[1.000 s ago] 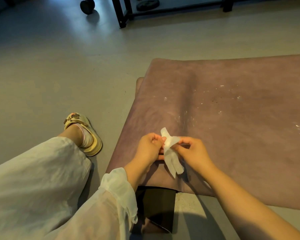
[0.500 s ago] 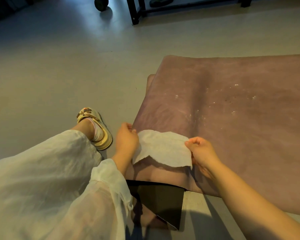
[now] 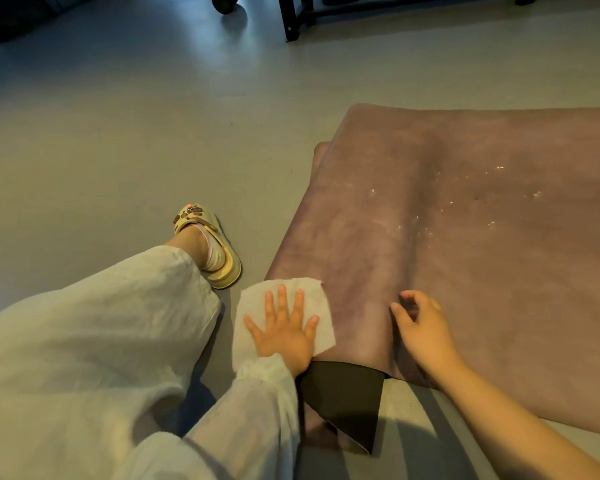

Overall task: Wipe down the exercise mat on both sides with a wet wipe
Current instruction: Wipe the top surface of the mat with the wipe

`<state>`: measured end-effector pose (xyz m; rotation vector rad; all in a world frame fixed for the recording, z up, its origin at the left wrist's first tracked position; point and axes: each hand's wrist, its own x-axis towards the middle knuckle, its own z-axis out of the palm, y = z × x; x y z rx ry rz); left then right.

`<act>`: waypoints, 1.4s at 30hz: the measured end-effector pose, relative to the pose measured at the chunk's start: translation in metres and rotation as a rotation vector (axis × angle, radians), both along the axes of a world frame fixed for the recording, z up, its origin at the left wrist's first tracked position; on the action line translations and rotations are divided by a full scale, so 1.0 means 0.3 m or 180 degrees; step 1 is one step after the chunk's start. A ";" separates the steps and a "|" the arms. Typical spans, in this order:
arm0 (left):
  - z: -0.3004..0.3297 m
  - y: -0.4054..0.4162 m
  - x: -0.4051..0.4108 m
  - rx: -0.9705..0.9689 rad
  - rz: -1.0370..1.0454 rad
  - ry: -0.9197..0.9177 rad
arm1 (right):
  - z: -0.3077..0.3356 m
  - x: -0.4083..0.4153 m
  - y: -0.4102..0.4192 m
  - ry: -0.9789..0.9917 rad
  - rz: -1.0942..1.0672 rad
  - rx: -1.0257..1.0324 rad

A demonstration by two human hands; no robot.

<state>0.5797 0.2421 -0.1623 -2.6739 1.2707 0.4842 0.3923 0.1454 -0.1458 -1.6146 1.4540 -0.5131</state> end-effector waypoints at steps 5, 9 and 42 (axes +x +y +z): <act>-0.012 0.051 0.016 -0.0322 0.0619 0.0027 | -0.043 -0.061 0.007 0.0674 0.0505 -0.0193; 0.021 -0.043 -0.131 -0.0804 0.0375 0.0877 | -0.065 -0.080 0.012 0.0916 0.0825 -0.0247; 0.140 -0.102 -0.096 0.0164 -0.4721 0.0155 | -0.018 -0.169 0.140 0.2931 0.2642 -0.1703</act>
